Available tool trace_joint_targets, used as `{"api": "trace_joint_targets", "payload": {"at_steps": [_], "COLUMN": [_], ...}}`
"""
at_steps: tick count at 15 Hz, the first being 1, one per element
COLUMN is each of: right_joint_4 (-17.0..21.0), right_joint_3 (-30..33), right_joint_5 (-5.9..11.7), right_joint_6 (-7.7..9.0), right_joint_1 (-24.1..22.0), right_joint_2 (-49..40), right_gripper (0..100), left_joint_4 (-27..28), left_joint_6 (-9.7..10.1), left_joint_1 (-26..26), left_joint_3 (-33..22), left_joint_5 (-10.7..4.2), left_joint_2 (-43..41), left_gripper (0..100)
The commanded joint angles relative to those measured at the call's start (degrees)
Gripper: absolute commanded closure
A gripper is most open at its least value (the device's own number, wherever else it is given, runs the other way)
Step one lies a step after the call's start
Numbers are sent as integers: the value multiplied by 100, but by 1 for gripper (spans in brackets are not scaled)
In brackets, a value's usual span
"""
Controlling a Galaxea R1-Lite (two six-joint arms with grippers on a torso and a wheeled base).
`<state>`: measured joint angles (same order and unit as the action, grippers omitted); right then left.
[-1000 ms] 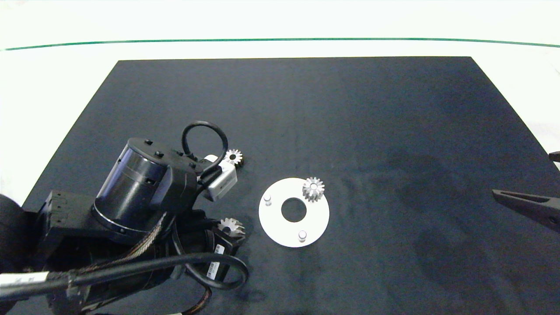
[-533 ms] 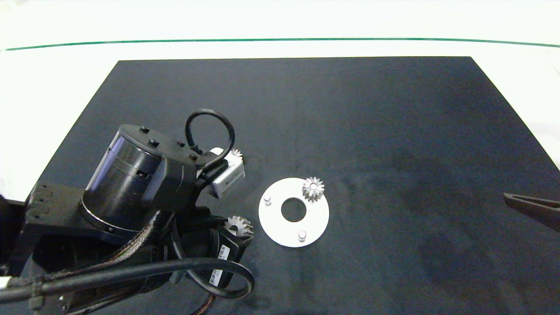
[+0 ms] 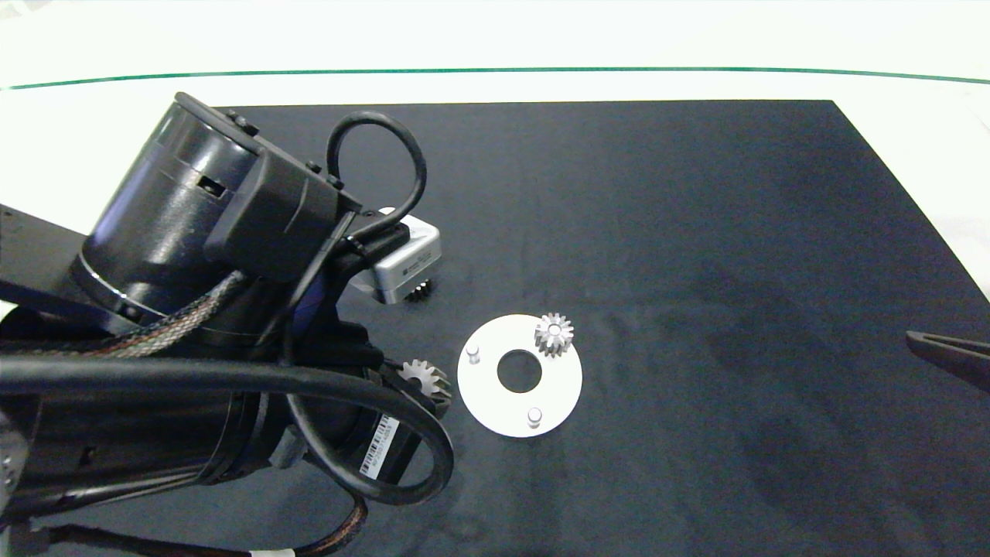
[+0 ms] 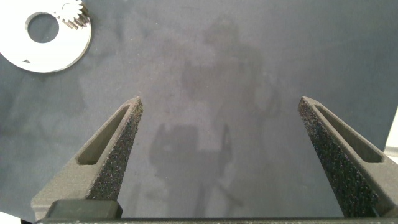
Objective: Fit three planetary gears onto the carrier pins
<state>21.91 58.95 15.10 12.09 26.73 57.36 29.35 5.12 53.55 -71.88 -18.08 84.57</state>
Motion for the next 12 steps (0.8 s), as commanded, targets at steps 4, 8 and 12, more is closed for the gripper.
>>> {"api": "trace_joint_targets", "payload": {"at_steps": [4, 8, 12], "right_joint_4": [15, 33, 33], "right_joint_3": [-7, -51, -51], "right_joint_5": [28, 1, -25], "right_joint_6": [21, -5, -23], "right_joint_1": [51, 183, 253], "right_joint_2": [-216, -269, -304], "right_gripper": [0, 0, 0], "left_joint_4": [18, -105, -70], "left_joint_6": [130, 24, -424], "left_joint_1": [665, 604, 437], "left_joint_3": [-99, -538, -907], "left_joint_5": [-829, -969, -987], "left_joint_2": [631, 1141, 1247], "left_gripper": [90, 90, 90]}}
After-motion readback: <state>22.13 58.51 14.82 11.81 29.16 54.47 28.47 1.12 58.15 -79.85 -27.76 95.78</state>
